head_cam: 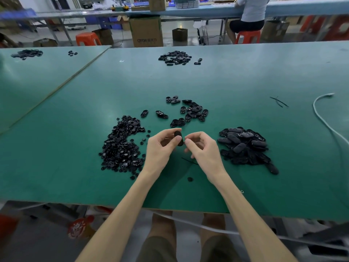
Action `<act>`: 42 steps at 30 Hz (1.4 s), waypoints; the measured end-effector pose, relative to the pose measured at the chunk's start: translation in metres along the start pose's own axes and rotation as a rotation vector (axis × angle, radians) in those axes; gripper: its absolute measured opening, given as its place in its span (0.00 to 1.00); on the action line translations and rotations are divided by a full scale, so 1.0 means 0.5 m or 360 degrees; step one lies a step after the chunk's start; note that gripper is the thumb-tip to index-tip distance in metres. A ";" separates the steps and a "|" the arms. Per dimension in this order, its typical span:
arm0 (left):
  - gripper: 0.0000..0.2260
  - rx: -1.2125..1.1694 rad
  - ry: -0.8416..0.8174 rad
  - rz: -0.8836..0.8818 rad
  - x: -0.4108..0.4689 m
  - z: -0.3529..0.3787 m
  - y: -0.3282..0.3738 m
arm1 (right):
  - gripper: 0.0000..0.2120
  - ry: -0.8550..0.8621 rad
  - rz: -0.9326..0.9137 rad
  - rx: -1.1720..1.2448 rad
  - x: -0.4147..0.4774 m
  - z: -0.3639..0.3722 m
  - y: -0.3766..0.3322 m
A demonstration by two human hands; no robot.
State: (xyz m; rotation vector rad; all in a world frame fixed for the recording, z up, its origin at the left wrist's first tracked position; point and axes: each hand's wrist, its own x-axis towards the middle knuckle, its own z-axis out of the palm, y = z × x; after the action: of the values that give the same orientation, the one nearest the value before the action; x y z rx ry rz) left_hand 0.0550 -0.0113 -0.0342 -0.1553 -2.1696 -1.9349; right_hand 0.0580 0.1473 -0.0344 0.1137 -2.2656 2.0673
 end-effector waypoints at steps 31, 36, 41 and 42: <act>0.08 -0.0039 -0.0174 0.0048 -0.004 0.003 0.003 | 0.04 0.0062 -0.0031 0.0153 0.009 -0.011 0.018; 0.07 -0.0018 -0.0174 0.0047 -0.003 0.003 0.004 | 0.04 0.0044 -0.0024 0.0112 0.011 -0.008 0.021; 0.08 0.0062 -0.0127 0.0036 -0.003 0.007 0.004 | 0.04 0.0020 -0.0032 0.0066 0.011 -0.007 0.022; 0.08 0.0077 -0.0110 0.0026 -0.004 0.008 0.004 | 0.04 0.0018 -0.0032 0.0053 0.010 -0.007 0.022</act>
State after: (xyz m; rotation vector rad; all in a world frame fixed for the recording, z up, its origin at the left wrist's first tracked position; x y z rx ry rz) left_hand 0.0571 -0.0071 -0.0329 -0.2339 -2.2495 -1.8929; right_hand 0.0520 0.1516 -0.0443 0.1259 -2.2150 2.0910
